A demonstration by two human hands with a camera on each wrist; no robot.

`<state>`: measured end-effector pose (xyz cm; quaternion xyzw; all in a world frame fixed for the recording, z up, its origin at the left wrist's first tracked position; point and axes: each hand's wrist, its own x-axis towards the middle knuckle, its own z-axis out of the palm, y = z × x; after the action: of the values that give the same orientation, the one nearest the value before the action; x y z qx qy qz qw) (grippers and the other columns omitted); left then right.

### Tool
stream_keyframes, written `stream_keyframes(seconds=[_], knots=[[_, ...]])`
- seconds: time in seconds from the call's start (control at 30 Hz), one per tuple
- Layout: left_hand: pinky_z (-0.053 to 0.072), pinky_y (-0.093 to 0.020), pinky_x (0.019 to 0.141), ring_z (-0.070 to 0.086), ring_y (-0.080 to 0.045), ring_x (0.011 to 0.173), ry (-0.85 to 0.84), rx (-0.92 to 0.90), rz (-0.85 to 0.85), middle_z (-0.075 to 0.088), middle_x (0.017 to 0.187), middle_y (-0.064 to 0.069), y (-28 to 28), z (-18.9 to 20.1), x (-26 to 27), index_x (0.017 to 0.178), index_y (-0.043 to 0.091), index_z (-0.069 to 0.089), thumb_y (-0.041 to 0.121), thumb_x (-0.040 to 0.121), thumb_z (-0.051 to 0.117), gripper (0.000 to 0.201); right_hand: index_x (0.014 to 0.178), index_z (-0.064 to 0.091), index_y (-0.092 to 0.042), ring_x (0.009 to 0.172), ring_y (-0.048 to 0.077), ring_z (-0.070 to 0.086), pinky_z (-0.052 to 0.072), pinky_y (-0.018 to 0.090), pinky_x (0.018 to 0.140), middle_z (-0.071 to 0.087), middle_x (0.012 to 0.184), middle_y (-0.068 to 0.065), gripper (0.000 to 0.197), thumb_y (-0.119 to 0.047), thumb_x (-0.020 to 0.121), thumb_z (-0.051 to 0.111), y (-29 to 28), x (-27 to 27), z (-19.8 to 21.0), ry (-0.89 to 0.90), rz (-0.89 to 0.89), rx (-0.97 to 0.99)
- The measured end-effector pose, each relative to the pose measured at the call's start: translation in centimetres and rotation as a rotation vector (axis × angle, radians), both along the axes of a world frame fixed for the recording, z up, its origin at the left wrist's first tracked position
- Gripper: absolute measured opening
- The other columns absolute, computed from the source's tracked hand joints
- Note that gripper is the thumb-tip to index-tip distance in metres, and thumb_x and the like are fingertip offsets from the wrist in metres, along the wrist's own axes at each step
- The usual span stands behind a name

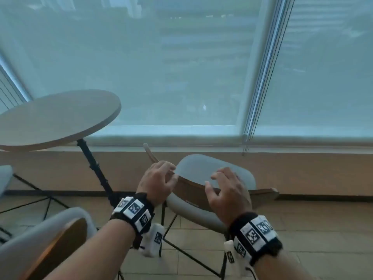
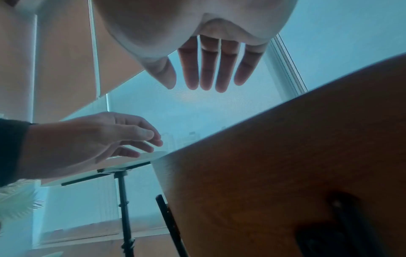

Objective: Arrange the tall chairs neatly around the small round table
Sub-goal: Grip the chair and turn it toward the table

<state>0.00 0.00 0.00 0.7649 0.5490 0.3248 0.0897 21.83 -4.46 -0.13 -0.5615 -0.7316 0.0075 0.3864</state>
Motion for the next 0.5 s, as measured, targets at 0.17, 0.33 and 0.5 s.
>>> stream_keyframes(seconds=[0.17, 0.33, 0.5], knots=[[0.039, -0.040, 0.106, 0.058, -0.016, 0.115, 0.135, -0.102, 0.021, 0.068, 0.118, 0.003, 4.7, -0.6, -1.2, 0.113, 0.021, 0.066, 0.041, 0.094, 0.055, 0.030, 0.105, 0.060, -0.014, 0.090, 0.019, 0.053, 0.045, 0.035, 0.077, 0.056, 0.106, 0.003, 0.034, -0.044, 0.091, 0.054, 3.5, -0.2, -0.8, -0.061, -0.231, -0.314], [0.021, -0.040, 0.117, 0.061, -0.011, 0.106, 0.230, -0.076, 0.032, 0.070, 0.098, 0.008, 7.7, -2.1, -1.3, 0.092, 0.025, 0.071, 0.054, 0.094, 0.044, 0.039, 0.109, 0.056, -0.018, 0.093, 0.020, 0.054, 0.047, 0.038, 0.082, 0.051, 0.113, 0.001, 0.042, -0.054, 0.090, 0.045, 4.5, -0.5, -1.4, -0.184, -0.362, -0.425], [0.039, -0.034, 0.092, 0.054, -0.015, 0.056, 0.319, -0.025, 0.079, 0.054, 0.045, 0.003, 8.0, -2.9, -1.0, 0.046, 0.015, 0.056, 0.059, 0.094, 0.038, 0.068, 0.105, 0.057, -0.018, 0.087, 0.019, 0.054, 0.046, 0.036, 0.074, 0.051, 0.109, 0.001, 0.049, -0.061, 0.088, 0.039, 4.6, -0.6, -1.8, -0.267, -0.390, -0.421]])
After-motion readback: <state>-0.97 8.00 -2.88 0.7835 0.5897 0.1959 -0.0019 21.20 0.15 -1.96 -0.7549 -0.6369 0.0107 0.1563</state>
